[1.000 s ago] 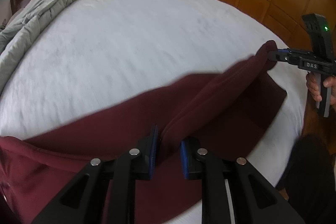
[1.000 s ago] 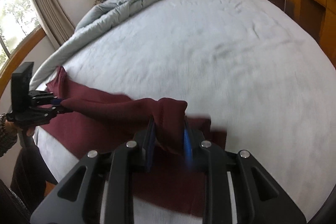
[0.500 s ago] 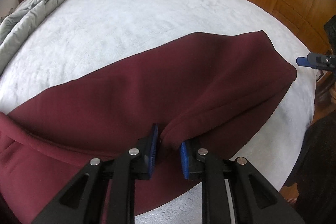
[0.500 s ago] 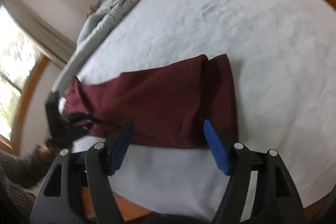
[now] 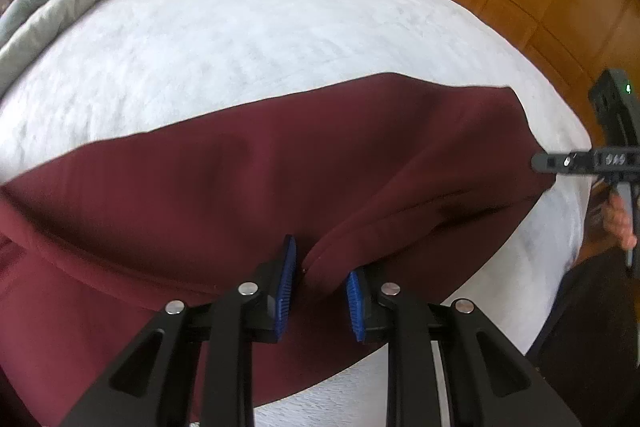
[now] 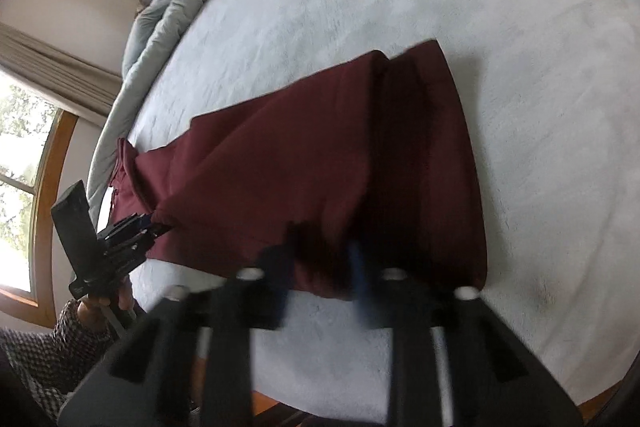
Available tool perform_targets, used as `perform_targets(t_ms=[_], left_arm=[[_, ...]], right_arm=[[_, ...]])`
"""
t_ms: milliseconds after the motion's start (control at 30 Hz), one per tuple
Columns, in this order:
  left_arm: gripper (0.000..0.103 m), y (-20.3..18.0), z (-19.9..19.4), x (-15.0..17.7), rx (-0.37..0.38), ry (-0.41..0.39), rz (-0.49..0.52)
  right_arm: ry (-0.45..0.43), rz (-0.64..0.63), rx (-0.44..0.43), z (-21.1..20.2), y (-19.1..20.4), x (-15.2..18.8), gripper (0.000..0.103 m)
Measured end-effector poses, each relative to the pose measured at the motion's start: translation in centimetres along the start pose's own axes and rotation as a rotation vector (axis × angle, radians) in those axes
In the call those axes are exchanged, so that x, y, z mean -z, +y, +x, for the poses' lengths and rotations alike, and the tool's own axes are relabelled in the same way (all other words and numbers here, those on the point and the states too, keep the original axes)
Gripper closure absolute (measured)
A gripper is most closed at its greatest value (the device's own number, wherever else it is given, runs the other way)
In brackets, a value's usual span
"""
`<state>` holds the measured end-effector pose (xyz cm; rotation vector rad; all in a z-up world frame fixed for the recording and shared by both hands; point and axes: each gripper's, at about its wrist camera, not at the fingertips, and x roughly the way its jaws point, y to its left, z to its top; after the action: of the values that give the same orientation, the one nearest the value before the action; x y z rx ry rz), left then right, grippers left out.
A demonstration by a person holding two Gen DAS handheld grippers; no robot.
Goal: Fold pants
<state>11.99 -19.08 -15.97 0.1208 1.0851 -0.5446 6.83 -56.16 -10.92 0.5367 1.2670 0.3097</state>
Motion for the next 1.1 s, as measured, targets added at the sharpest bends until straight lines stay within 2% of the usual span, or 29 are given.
perform_targets(t_ms=[100, 233, 333, 400, 467, 567, 667, 733, 800, 833, 867, 900, 967, 1000, 1100], left_arm=[[0.080, -0.3, -0.5, -0.2, -0.012, -0.001, -0.001], [0.080, -1.7, -2.8, -0.1, -0.017, -0.058, 0.003], [0.080, -3.1, -3.9, 0.4, -0.001, -0.068, -0.008], [0.080, -4.1, -3.2, 0.9, -0.007, -0.050, -0.017], [0.080, -4.4, -1.6, 1.6, -0.042, -0.021, -0.025], [0.080, -3.7, -0.4, 2.2, -0.036, -0.029, -0.060], [0.079, -3.6, -0.8, 2.1, -0.025, -0.026, -0.052], [0.076, -3.1, -1.4, 2.0, -0.014, -0.014, -0.054], [0.071, -2.5, -1.9, 1.5, 0.013, 0.001, -0.074], [0.065, -2.0, -2.2, 1.4, 0.025, 0.014, -0.092], [0.054, -1.5, -2.7, 1.3, 0.042, 0.032, -0.118], [0.049, -0.8, -3.4, 1.5, 0.068, 0.042, -0.147], [0.030, 0.6, -4.9, 2.3, 0.092, 0.017, -0.204], [0.027, 1.6, -6.0, 2.8, 0.086, -0.006, -0.238], [0.023, 5.0, -9.1, 3.9, 0.036, -0.040, -0.315]], right_arm=[[-0.020, 0.001, -0.004, -0.9, -0.3, 0.0, 0.091], [-0.115, -0.030, 0.030, -4.3, 0.4, -0.2, 0.091], [-0.146, -0.061, 0.103, -5.5, 0.5, -0.3, 0.091], [-0.122, -0.059, 0.177, -4.8, 0.0, -0.3, 0.091], [-0.032, -0.060, 0.247, -2.5, -0.8, 0.0, 0.091], [-0.009, -0.061, 0.271, -1.4, -1.5, 0.2, 0.090], [-0.013, -0.087, 0.283, -1.8, -1.0, -0.2, 0.083], [-0.050, -0.091, 0.301, -2.8, -0.2, -0.3, 0.066], [-0.108, -0.115, 0.315, -4.1, 1.3, -0.1, 0.065], [-0.125, -0.128, 0.311, -4.3, 2.4, 0.0, 0.065], [-0.137, -0.142, 0.291, -4.4, 3.3, 0.0, 0.065], [-0.144, -0.161, 0.256, -4.4, 4.5, 0.1, 0.065], [-0.136, -0.211, 0.158, -3.7, 7.3, 0.3, 0.059], [-0.124, -0.228, 0.110, -3.1, 8.6, 0.3, 0.054], [-0.064, -0.267, -0.054, 0.0, 13.0, 0.6, 0.054]])
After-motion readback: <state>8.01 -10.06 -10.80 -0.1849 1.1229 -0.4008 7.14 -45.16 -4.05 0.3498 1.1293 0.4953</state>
